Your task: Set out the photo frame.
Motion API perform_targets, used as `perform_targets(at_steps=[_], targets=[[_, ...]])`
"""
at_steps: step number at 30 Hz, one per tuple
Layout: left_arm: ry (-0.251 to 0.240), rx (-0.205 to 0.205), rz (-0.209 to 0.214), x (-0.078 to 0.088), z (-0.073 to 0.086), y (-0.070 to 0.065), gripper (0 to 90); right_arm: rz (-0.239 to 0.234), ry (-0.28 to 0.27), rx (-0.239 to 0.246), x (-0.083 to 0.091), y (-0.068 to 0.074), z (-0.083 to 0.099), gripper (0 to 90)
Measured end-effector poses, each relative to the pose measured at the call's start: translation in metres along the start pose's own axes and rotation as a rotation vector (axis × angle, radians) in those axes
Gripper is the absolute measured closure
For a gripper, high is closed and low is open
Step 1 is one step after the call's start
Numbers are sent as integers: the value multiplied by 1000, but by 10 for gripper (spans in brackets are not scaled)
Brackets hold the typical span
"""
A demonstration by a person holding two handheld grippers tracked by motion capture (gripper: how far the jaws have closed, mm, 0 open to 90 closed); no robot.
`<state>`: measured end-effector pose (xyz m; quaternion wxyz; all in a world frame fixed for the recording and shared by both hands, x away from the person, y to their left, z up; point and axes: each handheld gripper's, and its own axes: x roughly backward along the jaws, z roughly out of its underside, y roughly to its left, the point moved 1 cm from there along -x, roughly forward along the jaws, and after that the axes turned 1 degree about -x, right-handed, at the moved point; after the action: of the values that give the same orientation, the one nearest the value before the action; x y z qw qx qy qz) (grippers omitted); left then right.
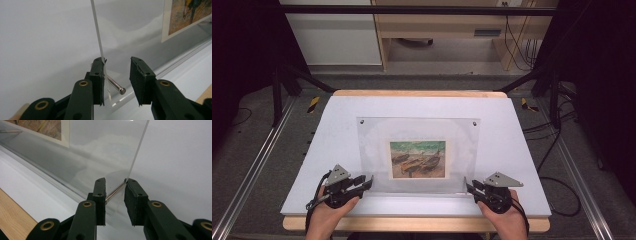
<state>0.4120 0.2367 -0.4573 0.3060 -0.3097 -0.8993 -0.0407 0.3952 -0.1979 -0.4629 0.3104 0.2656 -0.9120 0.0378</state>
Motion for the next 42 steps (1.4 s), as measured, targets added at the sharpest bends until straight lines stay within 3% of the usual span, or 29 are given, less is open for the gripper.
perform_targets(at_steps=[30,42], targets=[[60,-30,10,2,9,-5,647,4,47,23,1,6,9,710],[55,-31,9,2,10,-6,641,7,49,35,1,6,10,706]])
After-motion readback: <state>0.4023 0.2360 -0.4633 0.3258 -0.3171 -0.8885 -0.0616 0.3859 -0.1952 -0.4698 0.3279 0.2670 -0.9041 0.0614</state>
